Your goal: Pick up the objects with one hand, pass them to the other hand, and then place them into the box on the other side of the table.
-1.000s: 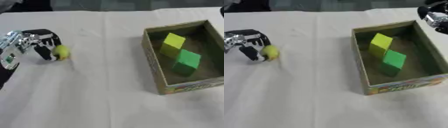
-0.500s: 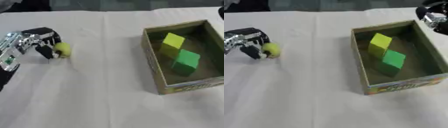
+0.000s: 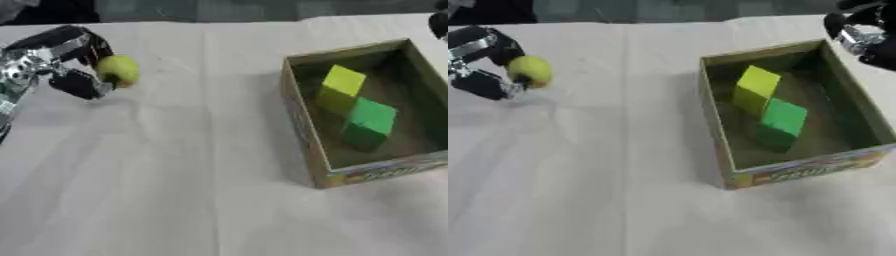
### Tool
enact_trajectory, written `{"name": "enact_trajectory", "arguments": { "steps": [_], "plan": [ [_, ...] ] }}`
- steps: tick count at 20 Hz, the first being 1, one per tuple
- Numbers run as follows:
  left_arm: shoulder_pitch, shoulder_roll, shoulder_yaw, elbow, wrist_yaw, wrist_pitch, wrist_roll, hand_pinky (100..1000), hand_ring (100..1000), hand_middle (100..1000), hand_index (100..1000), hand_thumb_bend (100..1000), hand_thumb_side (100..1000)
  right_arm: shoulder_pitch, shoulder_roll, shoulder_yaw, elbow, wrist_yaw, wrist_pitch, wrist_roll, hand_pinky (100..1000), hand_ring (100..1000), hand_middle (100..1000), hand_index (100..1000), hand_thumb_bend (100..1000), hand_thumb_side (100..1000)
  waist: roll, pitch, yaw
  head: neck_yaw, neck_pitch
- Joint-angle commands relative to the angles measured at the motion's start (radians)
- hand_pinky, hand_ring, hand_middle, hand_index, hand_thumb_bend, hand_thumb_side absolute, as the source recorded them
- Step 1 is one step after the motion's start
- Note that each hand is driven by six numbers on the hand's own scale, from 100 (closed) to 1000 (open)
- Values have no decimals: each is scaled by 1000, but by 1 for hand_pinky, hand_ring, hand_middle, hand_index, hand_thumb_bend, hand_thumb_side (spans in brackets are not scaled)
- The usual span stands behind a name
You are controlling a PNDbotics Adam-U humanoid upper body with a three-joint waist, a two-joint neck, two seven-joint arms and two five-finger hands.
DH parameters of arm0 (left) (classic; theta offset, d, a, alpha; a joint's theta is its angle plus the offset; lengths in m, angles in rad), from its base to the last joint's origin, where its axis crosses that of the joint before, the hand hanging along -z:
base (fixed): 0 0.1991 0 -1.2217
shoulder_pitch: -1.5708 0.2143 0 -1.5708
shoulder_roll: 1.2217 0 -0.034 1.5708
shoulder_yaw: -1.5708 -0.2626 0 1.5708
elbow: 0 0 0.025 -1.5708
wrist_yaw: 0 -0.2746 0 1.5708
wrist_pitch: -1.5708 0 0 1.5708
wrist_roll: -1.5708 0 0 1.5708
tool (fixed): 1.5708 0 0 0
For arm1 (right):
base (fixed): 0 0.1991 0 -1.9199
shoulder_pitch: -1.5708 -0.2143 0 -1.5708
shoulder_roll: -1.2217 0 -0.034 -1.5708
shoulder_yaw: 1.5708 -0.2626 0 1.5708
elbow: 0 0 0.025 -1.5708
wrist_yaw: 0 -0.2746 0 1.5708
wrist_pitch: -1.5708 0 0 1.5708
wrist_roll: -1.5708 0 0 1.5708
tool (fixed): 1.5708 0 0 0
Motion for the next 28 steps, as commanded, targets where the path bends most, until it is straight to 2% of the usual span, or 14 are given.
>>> {"name": "enact_trajectory", "arguments": {
  "steps": [1, 14, 21, 28],
  "plan": [
    [-1, 50, 38, -79, 48, 16, 34, 723, 601, 520, 581, 100, 115, -13, -25, -19, -18, -4, 0, -7, 912, 722, 741, 833, 317, 409, 2, -16, 1, -8, -6],
    [45, 70, 81, -215, 115, 47, 130, 716, 578, 500, 572, 100, 130, -9, -27, -27, -22, -9, -1, -17, 913, 723, 742, 834, 312, 408, 1, -16, 1, -9, -10],
    [52, 60, 67, -279, 125, 35, 184, 705, 561, 484, 565, 100, 142, -8, -26, -32, -24, -13, -1, -25, 913, 722, 742, 834, 309, 406, -2, -15, 0, -6, -12],
    [46, 40, 42, -336, 124, 46, 240, 702, 553, 476, 562, 100, 146, -8, -24, -34, -26, -16, 0, -28, 913, 722, 743, 834, 306, 405, -2, -15, -3, -6, -16]
  ]
}}
